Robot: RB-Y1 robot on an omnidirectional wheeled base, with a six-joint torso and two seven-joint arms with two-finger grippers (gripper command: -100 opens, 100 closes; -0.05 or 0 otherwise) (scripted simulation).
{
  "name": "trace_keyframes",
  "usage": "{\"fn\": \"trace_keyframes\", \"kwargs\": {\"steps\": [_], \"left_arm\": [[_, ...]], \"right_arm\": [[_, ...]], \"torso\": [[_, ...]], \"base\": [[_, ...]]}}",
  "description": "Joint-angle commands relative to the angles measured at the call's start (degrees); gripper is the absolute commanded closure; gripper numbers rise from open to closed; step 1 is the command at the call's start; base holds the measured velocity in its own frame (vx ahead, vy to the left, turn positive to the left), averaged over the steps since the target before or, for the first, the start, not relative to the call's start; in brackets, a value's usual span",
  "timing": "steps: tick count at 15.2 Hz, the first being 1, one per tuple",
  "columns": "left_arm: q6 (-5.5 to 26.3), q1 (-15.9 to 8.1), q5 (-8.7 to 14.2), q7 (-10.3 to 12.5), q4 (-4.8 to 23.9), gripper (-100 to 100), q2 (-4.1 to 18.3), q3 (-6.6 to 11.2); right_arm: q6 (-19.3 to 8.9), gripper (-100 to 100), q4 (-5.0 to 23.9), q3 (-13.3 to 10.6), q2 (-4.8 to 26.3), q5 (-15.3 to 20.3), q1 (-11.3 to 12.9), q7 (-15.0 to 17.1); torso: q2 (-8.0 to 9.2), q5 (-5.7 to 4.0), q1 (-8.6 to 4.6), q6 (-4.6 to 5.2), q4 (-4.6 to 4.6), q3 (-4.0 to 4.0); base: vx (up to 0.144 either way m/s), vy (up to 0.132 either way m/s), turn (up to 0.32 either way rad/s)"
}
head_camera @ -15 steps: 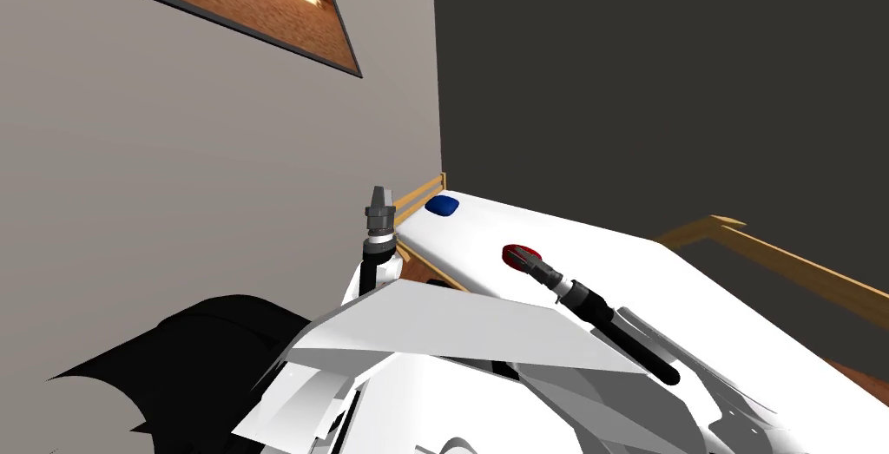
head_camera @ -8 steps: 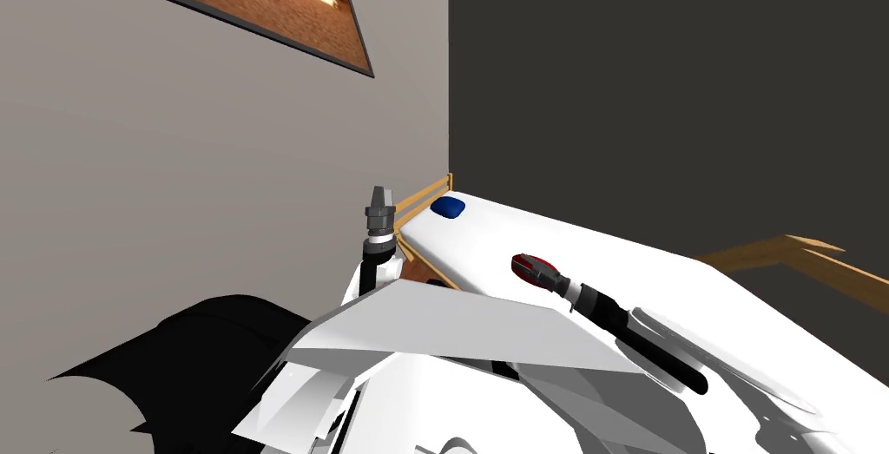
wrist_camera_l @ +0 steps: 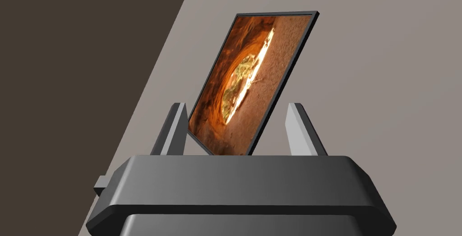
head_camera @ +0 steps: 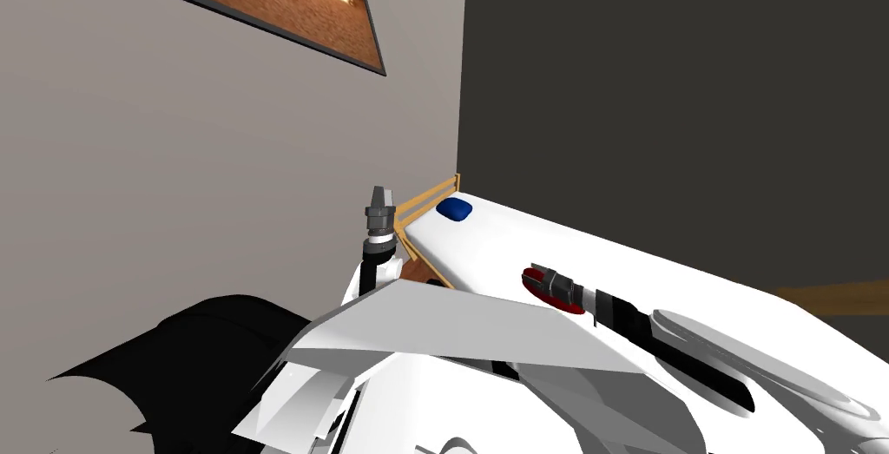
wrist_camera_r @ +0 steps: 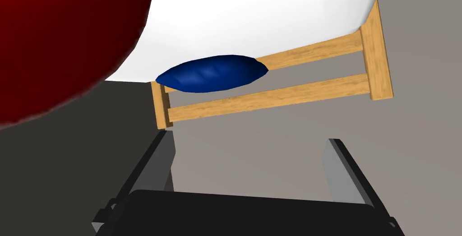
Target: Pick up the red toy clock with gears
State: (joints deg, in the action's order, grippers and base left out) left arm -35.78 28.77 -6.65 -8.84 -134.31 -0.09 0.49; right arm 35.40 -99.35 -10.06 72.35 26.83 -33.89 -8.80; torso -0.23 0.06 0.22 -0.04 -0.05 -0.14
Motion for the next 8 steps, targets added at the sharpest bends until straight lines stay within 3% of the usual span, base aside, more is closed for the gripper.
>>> {"fn": "trace_keyframes", "kwargs": {"steps": [1, 4, 8], "left_arm": [[0.0, 0.0, 0.0, 0.0, 0.0, 0, 0.0, 0.0], [0.0, 0.0, 0.0, 0.0, 0.0, 0, 0.0, 0.0], [0.0, 0.0, 0.0, 0.0, 0.0, 0, 0.0, 0.0]], "right_arm": [[0.0, -100, 0.9, -0.6, 2.6, 1.1, -0.4, -0.6], [0.3, -100, 3.5, -2.0, 6.8, 3.6, -1.0, -1.6], [0.5, -100, 4.7, -2.7, 10.2, 4.7, -1.3, -2.1]], "torso": [[0.0, 0.0, 0.0, 0.0, 0.0, 0.0], [-0.01, 0.0, -0.01, 0.02, 0.0, -0.01], [0.11, 0.0, -0.01, 0.04, 0.02, 0.06]], "base": [[0.06, 0.023, 0.155], [0.062, 0.013, 0.159], [0.036, 0.011, 0.084]]}}
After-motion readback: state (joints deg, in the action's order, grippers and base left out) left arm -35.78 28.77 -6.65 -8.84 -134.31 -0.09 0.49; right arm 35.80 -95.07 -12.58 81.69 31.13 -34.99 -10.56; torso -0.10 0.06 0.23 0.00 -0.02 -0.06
